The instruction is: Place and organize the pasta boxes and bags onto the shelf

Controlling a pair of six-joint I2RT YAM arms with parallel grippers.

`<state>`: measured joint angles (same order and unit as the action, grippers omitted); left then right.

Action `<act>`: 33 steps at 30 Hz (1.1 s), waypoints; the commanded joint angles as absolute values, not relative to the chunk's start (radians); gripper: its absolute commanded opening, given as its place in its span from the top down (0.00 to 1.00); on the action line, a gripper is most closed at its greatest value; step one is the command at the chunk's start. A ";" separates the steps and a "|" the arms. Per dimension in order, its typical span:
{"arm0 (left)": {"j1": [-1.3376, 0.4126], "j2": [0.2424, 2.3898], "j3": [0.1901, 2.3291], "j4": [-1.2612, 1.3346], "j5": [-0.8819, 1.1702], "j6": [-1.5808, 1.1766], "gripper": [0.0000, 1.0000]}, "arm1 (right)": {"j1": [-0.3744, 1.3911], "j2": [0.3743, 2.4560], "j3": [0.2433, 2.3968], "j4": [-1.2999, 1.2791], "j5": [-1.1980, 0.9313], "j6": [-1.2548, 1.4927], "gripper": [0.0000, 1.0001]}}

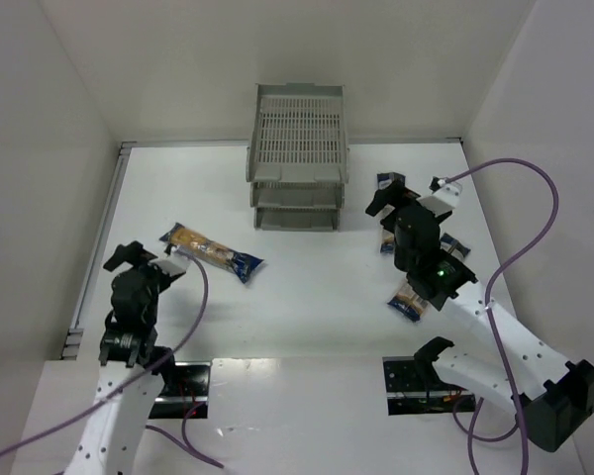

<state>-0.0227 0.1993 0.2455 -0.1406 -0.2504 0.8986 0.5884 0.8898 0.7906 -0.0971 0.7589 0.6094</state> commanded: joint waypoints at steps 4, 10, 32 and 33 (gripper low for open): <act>0.033 0.678 0.674 -0.093 -0.319 0.481 0.01 | 0.523 0.917 0.870 -0.093 0.785 0.378 0.00; 0.034 1.017 0.969 -0.386 -0.037 0.146 0.01 | 0.477 1.098 1.000 -0.150 0.721 0.221 0.00; 0.138 1.362 0.950 -0.247 0.089 0.173 0.01 | 0.449 1.058 0.896 0.038 0.558 0.077 0.00; 0.138 1.324 0.928 -0.256 0.131 0.173 0.01 | 0.449 1.058 0.896 0.047 0.558 0.077 0.00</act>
